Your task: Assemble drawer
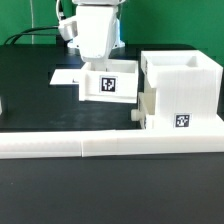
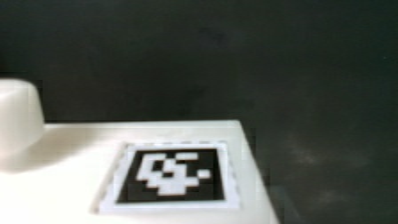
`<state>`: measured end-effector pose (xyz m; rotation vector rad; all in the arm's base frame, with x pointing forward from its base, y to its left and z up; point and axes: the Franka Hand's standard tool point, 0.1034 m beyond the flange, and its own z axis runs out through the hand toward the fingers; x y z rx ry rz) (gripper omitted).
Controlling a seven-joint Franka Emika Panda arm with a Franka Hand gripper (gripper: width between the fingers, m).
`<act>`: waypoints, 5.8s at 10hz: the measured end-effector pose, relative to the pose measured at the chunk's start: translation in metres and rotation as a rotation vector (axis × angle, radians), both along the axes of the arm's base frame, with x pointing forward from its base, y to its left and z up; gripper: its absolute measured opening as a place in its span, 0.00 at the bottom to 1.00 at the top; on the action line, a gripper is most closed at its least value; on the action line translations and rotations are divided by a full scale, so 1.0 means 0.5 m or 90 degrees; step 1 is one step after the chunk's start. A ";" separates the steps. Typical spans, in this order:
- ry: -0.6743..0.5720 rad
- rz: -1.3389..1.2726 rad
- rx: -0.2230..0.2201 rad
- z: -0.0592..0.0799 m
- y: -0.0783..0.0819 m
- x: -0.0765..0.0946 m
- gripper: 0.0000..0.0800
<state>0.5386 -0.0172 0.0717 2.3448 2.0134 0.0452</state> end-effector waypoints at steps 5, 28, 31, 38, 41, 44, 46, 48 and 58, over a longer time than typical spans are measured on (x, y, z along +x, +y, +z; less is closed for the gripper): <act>0.021 0.047 -0.005 -0.011 0.002 0.000 0.05; 0.012 0.042 -0.003 -0.029 0.014 0.004 0.05; 0.010 0.045 -0.001 -0.029 0.020 0.005 0.05; 0.033 0.049 -0.004 -0.028 0.021 0.016 0.05; 0.033 0.049 -0.004 -0.028 0.021 0.016 0.05; 0.034 0.063 -0.003 -0.029 0.029 0.015 0.05; 0.033 0.063 -0.002 -0.030 0.028 0.016 0.05; 0.033 0.064 -0.002 -0.030 0.029 0.016 0.05; 0.033 0.085 -0.005 -0.032 0.032 0.020 0.05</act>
Offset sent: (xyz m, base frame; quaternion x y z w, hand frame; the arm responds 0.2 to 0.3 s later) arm 0.0107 0.0085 -0.0065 0.0416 -0.0065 -0.1141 0.9926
